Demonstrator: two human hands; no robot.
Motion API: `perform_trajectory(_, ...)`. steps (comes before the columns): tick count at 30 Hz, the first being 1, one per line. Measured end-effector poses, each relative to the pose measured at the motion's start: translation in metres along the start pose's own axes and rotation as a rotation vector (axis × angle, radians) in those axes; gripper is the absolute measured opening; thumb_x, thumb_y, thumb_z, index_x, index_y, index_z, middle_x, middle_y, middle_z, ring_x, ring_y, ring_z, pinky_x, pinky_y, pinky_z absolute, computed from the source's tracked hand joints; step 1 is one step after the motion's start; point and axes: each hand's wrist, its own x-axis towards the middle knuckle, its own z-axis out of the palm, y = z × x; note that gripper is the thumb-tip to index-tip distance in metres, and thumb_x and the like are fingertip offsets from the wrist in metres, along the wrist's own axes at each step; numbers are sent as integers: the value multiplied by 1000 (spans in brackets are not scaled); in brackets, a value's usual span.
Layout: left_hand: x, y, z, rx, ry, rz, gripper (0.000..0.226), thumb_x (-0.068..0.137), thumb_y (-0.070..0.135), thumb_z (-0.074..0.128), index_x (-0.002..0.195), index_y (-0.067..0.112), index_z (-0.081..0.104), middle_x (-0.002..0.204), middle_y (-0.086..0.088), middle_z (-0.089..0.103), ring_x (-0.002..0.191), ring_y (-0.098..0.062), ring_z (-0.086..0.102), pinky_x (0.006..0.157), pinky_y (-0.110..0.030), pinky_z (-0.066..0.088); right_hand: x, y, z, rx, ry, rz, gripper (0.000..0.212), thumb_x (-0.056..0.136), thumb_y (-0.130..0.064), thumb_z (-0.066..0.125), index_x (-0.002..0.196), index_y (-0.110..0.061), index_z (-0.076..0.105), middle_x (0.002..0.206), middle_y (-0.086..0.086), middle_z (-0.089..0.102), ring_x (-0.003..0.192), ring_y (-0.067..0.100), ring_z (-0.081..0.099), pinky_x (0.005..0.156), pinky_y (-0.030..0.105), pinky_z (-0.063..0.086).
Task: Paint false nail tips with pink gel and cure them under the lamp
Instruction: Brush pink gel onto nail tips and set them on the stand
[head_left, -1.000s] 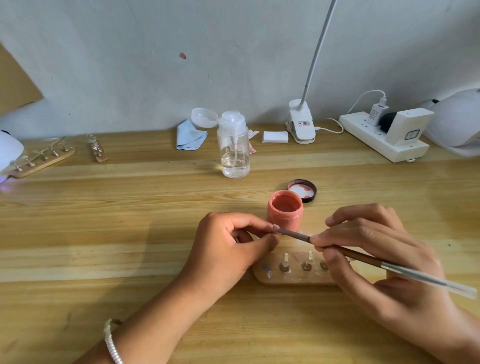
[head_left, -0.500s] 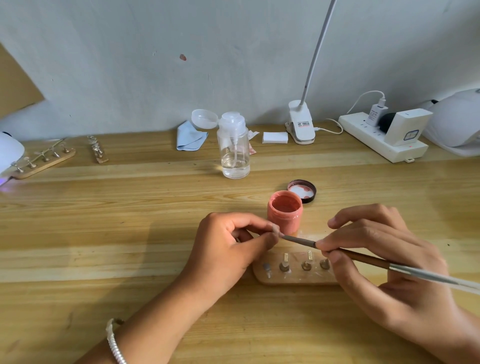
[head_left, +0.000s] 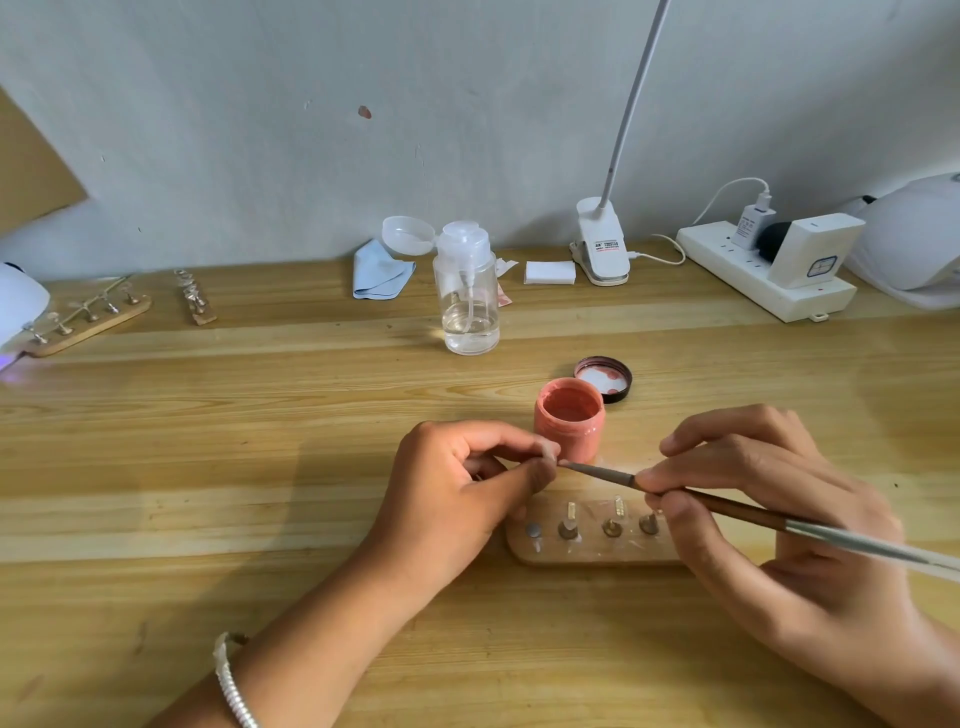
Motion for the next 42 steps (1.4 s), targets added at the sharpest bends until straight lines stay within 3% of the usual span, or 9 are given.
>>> perform_trajectory(5, 0, 0, 0, 20, -15, 4, 14, 78, 8, 80, 81, 21, 80, 76, 5, 77, 52, -14, 58, 53, -20, 47, 1, 5, 5, -8, -9, -27, 17, 90, -23, 63, 95, -12, 75, 87, -11, 71, 99, 14, 64, 79, 43, 47)
perform_trajectory(10, 0, 0, 0, 13, -6, 8, 12, 77, 10, 80, 82, 21, 80, 80, 5, 78, 51, -10, 59, 53, -17, 47, -2, 6, 1, 46, -4, 0, 14, 88, -23, 64, 89, -15, 76, 88, -15, 66, 97, 12, 64, 80, 36, 46)
perform_trajectory(15, 0, 0, 0, 40, -7, 29, 20, 79, 5, 80, 78, 25, 80, 73, 7, 76, 52, -16, 51, 52, -20, 43, -2, 9, 4, 45, 2, -9, 15, 90, -23, 63, 98, -14, 74, 91, -15, 70, 100, 15, 64, 79, 43, 48)
perform_trajectory(18, 0, -1, -1, 54, 16, 33, 18, 79, 7, 81, 81, 25, 81, 65, -3, 72, 52, -19, 47, 51, -26, 38, -2, 11, 5, 33, -36, -33, 17, 92, -24, 63, 100, -14, 73, 91, -10, 71, 101, 16, 64, 78, 45, 49)
perform_trajectory(22, 1, -3, -1, 57, 49, 33, 17, 77, 3, 82, 79, 20, 80, 60, 6, 69, 50, -9, 45, 50, -22, 37, -1, 10, 4, 24, -48, -39, 15, 91, -24, 63, 98, -16, 74, 90, -11, 71, 101, 14, 64, 80, 42, 48)
perform_trajectory(27, 2, -5, -1, 47, 56, 33, 14, 77, 3, 82, 80, 17, 81, 67, -5, 73, 50, -9, 43, 52, -21, 37, -2, 7, 1, 10, -29, -38, 14, 87, -21, 63, 88, -14, 75, 85, -12, 70, 99, 11, 63, 83, 35, 46)
perform_trajectory(30, 1, -5, -2, 79, 53, 46, 17, 76, 5, 82, 79, 22, 81, 62, 5, 71, 49, -8, 44, 50, -19, 36, -2, 7, 2, -9, -16, -40, 15, 89, -22, 63, 92, -13, 75, 88, -12, 69, 100, 9, 63, 82, 35, 47)
perform_trajectory(35, 1, -8, -2, 110, 56, 67, 14, 70, 22, 79, 81, 30, 80, 64, -12, 70, 51, -10, 45, 52, -24, 37, 0, 8, 4, 1, -75, -46, 14, 90, -23, 63, 96, -15, 74, 88, -9, 71, 100, 15, 64, 80, 43, 47)
perform_trajectory(42, 1, -9, -2, 115, 60, 67, 14, 72, 15, 80, 80, 27, 81, 66, 1, 73, 49, -6, 44, 50, -17, 37, 0, 5, 1, -32, -49, -8, 15, 89, -21, 62, 89, -12, 75, 86, -11, 70, 100, 9, 62, 84, 33, 44)
